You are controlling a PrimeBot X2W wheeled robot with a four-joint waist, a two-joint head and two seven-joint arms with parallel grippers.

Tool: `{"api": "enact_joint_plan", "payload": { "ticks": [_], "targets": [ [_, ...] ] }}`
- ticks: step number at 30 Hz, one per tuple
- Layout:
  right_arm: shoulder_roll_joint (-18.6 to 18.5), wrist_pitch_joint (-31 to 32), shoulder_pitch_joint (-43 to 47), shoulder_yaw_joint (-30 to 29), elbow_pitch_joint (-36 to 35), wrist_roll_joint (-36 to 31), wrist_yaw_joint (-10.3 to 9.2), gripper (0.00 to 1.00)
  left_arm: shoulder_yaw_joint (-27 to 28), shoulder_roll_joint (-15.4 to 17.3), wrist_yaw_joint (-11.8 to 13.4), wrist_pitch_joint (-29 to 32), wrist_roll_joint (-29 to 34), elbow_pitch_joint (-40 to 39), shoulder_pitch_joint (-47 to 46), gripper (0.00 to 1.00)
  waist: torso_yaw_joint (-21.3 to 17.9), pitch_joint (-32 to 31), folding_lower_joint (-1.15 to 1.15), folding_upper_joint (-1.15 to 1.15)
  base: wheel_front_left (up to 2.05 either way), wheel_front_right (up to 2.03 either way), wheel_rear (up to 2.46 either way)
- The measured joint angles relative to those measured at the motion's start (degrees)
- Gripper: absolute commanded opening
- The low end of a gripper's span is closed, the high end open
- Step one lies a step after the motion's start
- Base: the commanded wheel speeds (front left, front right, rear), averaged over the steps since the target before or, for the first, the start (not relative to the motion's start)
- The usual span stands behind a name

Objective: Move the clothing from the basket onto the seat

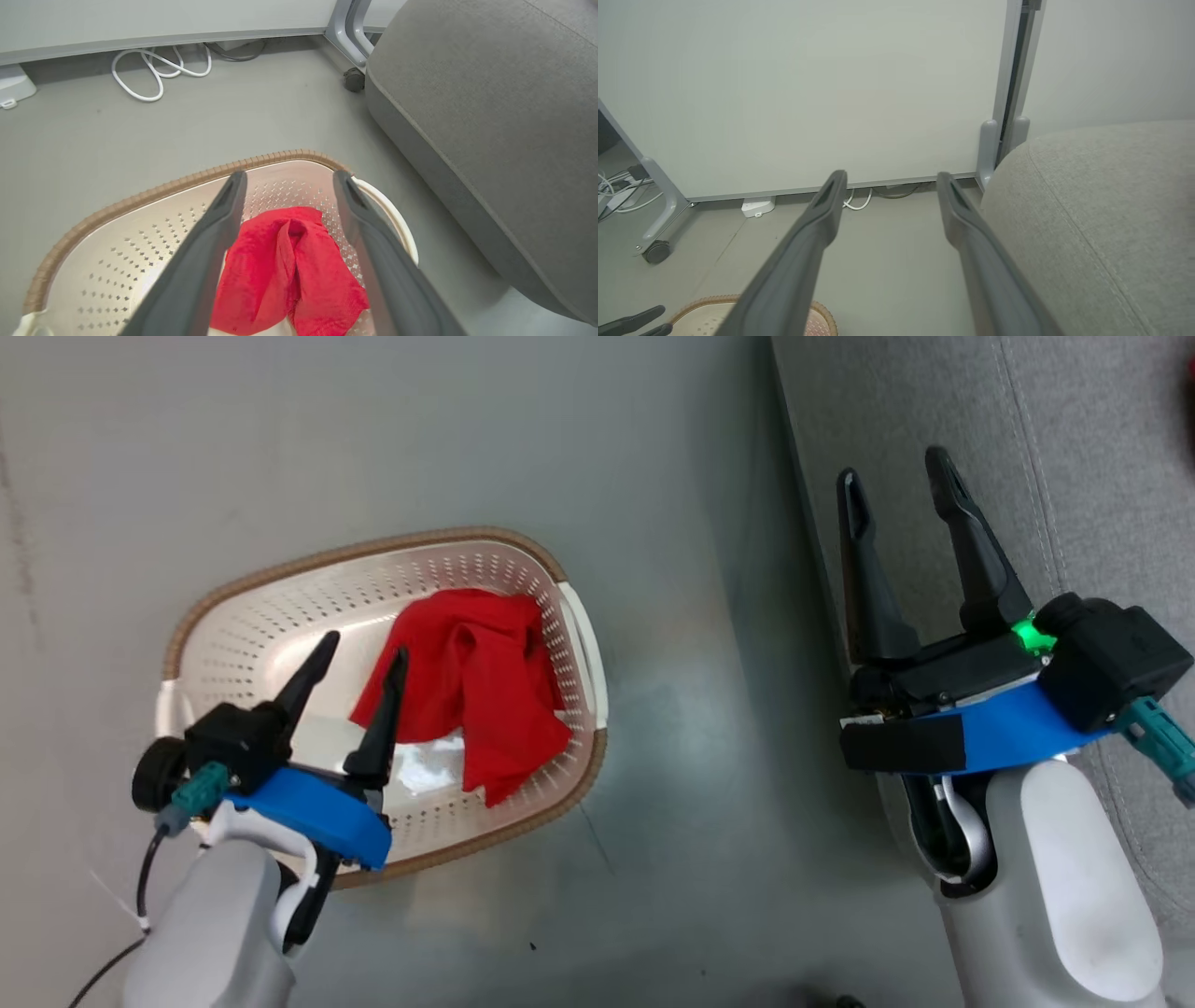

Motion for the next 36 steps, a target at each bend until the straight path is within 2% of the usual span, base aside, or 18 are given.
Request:
{"api": "enact_joint_plan", "payload": {
  "ticks": [9, 16, 24, 26, 27, 28, 36],
  "targets": [
    [0.0, -4.0, -5.1, 4.4, 2.7, 3.5, 0.01, 1.00, -2.9, 4.0, 0.0, 0.5, -3.1, 11.1, -9.5, 1.00, -8.3, 10.3, 0.00, 0.00, 0.00, 0.00, 0.00],
    [0.0, -5.8, -7.0, 7.5, 4.8, 5.9, 0.01, 1.00, -3.9, 6.3, 0.0, 1.9, -4.6, 17.7, -14.4, 1.00, -13.3, 15.7, 0.00, 0.00, 0.00, 0.00, 0.00],
    [0.0, -6.8, -7.0, 8.3, 5.6, 6.4, 0.01, 1.00, -2.4, 5.5, 2.9, 3.7, -6.2, 26.3, -17.3, 1.00, -14.8, 17.2, -0.02, 0.00, 0.00, 0.00, 0.00],
    [0.0, -6.9, -6.9, 8.3, 5.8, 6.5, 0.01, 1.00, -2.3, 5.0, 3.0, 4.5, -6.8, 28.0, -17.5, 0.98, -14.8, 17.1, -0.02, 0.00, 0.00, 0.00, 0.00],
    [0.0, -6.9, -6.9, 8.3, 5.9, 6.5, 0.01, 1.00, -2.4, 4.8, 3.0, 4.8, -6.9, 28.8, -17.7, 0.24, -14.8, 17.0, -0.02, 0.00, 0.00, 0.00, 0.00],
    [0.0, -6.9, -6.9, 8.3, 6.0, 6.5, 0.01, 1.00, -2.5, 4.6, 2.9, 5.0, -6.9, 29.4, -17.9, 0.00, -14.8, 17.0, -0.02, 0.00, 0.00, 0.00, 0.00],
    [0.0, -7.0, -6.8, 8.4, 6.2, 6.5, 0.01, 1.00, -3.5, 3.7, 1.8, 4.9, -7.6, 32.5, -19.5, 0.00, -14.8, 16.9, -0.02, 0.00, 0.00, 0.00, 0.00]
  ]
}}
